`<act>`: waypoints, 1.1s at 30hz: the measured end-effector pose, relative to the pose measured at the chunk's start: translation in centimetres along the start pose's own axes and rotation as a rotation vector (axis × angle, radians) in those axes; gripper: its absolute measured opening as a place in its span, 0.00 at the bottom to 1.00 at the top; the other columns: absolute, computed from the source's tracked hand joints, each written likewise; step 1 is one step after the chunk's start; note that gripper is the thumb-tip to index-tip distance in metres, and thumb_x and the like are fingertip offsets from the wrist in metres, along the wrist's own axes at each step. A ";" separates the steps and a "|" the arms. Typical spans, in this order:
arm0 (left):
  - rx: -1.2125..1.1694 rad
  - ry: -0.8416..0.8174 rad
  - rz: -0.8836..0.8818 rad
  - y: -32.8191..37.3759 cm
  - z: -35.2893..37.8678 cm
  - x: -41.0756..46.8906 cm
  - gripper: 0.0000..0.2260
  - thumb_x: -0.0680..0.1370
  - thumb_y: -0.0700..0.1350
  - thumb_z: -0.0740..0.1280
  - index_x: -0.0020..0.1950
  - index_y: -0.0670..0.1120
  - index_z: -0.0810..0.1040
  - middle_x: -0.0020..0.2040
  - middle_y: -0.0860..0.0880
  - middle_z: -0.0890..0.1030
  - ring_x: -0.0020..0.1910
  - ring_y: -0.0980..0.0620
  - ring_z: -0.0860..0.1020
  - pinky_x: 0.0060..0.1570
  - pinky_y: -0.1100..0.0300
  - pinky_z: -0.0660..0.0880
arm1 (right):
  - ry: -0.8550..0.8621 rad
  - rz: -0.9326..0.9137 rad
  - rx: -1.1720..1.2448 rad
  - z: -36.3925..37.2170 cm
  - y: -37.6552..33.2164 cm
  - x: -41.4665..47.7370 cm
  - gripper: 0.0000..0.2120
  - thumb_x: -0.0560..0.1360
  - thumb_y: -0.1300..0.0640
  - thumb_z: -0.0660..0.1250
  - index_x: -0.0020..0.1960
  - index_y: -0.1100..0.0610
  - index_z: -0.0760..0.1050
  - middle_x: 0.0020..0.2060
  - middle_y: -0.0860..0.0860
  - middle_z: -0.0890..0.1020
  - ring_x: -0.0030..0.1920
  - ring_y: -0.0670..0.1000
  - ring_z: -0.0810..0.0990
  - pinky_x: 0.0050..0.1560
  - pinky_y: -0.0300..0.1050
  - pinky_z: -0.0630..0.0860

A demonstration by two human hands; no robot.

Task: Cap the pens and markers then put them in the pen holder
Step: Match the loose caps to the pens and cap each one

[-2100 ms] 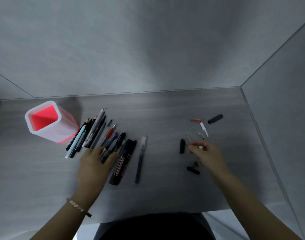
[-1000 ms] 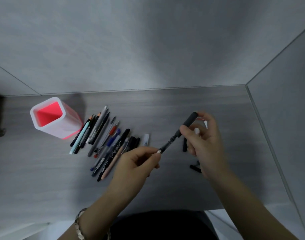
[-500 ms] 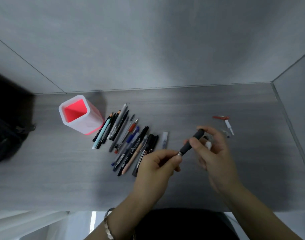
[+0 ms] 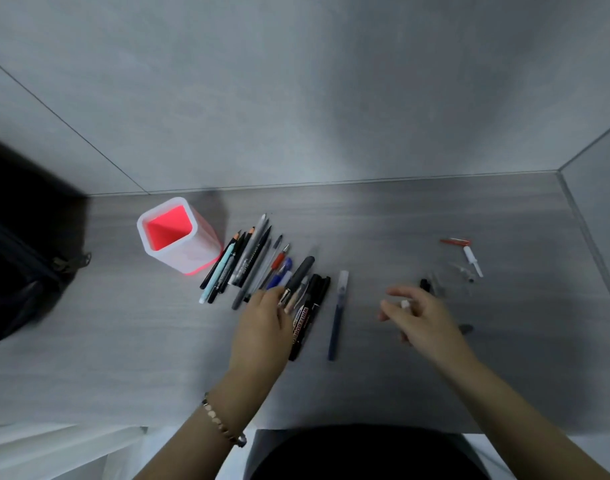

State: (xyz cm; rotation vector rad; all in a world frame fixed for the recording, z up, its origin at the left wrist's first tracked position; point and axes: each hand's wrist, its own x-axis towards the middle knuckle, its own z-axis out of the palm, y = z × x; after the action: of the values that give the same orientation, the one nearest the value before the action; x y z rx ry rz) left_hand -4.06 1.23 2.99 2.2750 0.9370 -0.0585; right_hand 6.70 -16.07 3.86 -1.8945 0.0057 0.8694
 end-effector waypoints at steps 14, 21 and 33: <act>0.516 0.047 0.104 -1.5 0.5 8.0 0.07 0.75 0.37 0.60 0.50 0.39 0.76 0.52 0.40 0.78 0.51 0.39 0.76 0.43 0.48 0.73 | 0.067 -0.029 -0.016 -2.2 0.8 1.2 0.07 0.75 0.64 0.61 0.52 0.59 0.74 0.35 0.54 0.78 0.29 0.48 0.69 0.21 0.27 0.65; 0.614 -0.040 0.072 -1.8 0.7 9.7 0.06 0.75 0.38 0.62 0.46 0.37 0.77 0.48 0.37 0.79 0.48 0.37 0.78 0.42 0.47 0.75 | 0.355 -0.079 -0.245 -6.6 2.6 3.5 0.10 0.73 0.65 0.64 0.53 0.66 0.77 0.47 0.62 0.81 0.42 0.56 0.77 0.32 0.31 0.68; -0.227 -0.060 0.029 3.7 -1.6 3.3 0.02 0.76 0.40 0.61 0.42 0.45 0.70 0.35 0.45 0.77 0.35 0.44 0.75 0.38 0.54 0.71 | 0.301 -0.144 -0.778 -10.5 1.5 13.8 0.11 0.71 0.61 0.69 0.53 0.62 0.77 0.54 0.62 0.80 0.53 0.60 0.78 0.52 0.46 0.73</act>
State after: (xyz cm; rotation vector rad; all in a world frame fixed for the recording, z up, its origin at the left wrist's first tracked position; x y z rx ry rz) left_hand 0.44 2.29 5.44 2.0658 0.8351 -0.0071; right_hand 22.31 -20.20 -2.75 -2.6968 -0.3238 0.5051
